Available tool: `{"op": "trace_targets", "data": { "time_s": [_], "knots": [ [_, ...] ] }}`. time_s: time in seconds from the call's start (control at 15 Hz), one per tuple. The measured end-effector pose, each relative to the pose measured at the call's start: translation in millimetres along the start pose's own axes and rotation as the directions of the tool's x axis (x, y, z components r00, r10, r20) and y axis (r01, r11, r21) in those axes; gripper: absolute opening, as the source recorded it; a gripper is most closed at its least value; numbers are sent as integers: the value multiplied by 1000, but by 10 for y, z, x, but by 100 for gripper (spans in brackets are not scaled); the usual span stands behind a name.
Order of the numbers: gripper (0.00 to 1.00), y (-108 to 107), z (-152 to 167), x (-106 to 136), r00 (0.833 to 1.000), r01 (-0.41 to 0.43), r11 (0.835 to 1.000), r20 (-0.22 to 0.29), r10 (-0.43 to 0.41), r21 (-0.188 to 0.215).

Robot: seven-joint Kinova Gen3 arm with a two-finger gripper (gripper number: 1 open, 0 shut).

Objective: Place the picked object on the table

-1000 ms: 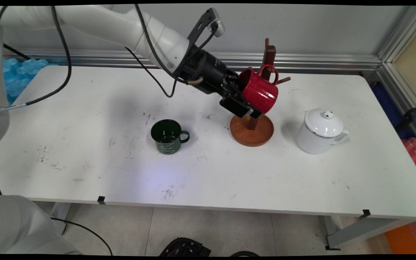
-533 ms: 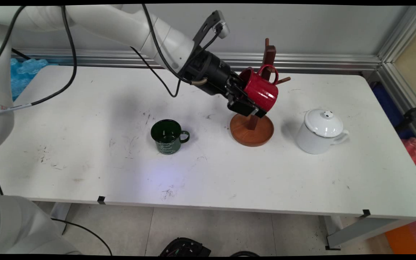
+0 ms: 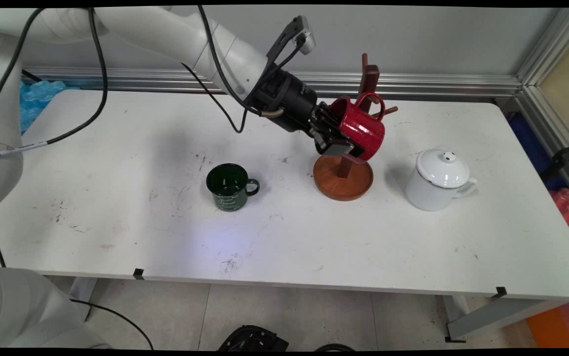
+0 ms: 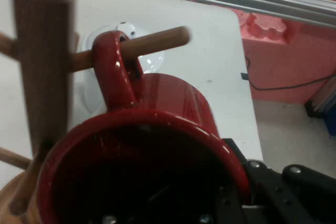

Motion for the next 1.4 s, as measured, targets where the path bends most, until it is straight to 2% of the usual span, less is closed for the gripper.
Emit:
{"op": "trace_targets", "data": {
  "time_s": [0.53,1.4],
  "knots": [
    [0,77,-40,145,999,-32,999,-14,32,-27],
    [0,342,-164,281,998,-63,995,-13,62,-72]
  ]
}}
